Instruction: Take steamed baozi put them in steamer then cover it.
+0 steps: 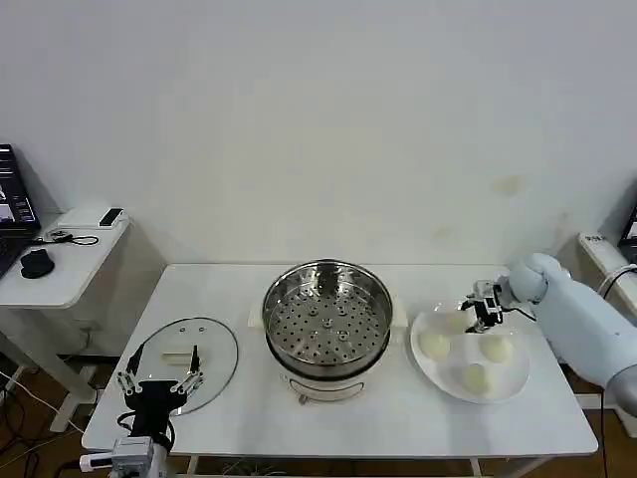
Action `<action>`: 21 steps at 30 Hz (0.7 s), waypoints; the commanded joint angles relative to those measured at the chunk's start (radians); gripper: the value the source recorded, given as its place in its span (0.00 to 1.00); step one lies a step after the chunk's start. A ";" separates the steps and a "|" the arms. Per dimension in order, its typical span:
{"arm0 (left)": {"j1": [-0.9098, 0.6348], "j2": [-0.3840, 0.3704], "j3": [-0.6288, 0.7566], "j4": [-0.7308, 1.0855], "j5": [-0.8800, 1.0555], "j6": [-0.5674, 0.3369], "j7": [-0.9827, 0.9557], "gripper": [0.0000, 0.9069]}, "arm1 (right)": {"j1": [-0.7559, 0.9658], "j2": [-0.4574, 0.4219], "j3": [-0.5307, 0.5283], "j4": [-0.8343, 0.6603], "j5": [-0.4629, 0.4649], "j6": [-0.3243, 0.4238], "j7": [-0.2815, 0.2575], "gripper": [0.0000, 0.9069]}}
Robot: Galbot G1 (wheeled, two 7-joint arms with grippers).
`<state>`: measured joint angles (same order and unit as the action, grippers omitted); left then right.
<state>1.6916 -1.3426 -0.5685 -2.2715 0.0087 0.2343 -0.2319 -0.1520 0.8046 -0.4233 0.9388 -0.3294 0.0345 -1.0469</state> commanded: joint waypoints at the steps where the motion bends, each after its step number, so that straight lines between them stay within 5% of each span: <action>1: -0.005 0.012 -0.002 0.018 -0.032 -0.001 0.007 1.00 | 0.094 -0.123 -0.063 0.176 0.083 -0.012 -0.019 0.69; 6: -0.012 0.020 0.000 0.036 -0.030 -0.004 0.009 1.00 | 0.279 -0.157 -0.160 0.245 0.186 -0.034 -0.036 0.69; 12: -0.025 0.022 0.005 0.030 -0.030 -0.002 0.011 1.00 | 0.482 -0.097 -0.331 0.282 0.314 -0.063 -0.034 0.69; 21: -0.027 0.029 -0.008 0.029 -0.042 -0.005 0.021 1.00 | 0.613 0.039 -0.521 0.412 0.430 -0.077 0.055 0.69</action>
<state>1.6654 -1.3163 -0.5745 -2.2467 -0.0263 0.2288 -0.2130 0.2819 0.7666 -0.7563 1.2339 -0.0314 -0.0257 -1.0373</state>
